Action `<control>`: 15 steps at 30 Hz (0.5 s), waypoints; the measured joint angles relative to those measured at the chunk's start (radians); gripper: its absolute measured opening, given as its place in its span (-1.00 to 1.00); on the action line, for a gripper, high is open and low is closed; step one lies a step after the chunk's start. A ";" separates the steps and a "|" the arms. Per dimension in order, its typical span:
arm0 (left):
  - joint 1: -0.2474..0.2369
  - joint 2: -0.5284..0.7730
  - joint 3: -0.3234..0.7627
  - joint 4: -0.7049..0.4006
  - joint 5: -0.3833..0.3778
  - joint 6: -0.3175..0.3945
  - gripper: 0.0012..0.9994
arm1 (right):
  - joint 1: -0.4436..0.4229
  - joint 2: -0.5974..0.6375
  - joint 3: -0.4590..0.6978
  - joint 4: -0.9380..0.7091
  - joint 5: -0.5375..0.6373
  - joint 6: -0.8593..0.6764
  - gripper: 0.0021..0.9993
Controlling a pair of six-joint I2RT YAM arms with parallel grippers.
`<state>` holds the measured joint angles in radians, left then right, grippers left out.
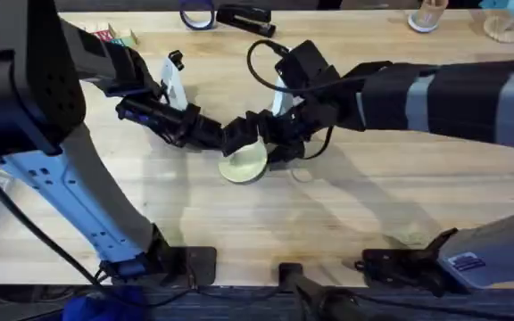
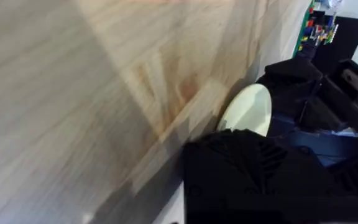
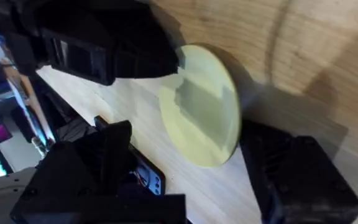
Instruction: Pick up the plates from the table one by one and place each into a slot on the dish rack.
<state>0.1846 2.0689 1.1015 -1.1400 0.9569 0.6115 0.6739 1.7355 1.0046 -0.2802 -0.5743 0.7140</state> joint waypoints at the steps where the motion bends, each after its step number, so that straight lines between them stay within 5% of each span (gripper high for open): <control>1: 0.000 0.000 0.000 0.000 0.000 0.000 -0.92 | 0.000 0.001 0.000 0.001 -0.001 0.001 0.99; 6: 0.000 0.000 0.000 0.000 0.000 0.000 -0.92 | 0.000 0.001 0.000 0.003 -0.003 0.012 0.87; 10: 0.000 0.000 0.000 0.000 0.000 0.000 -0.92 | 0.000 0.001 0.000 -0.005 -0.003 0.018 0.36; 15: 0.000 0.000 0.000 0.000 0.000 -0.001 -0.92 | 0.000 0.001 0.000 -0.012 -0.003 0.019 0.07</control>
<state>0.1844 2.0689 1.1015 -1.1400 0.9569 0.6109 0.6739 1.7367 1.0046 -0.2925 -0.5770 0.7334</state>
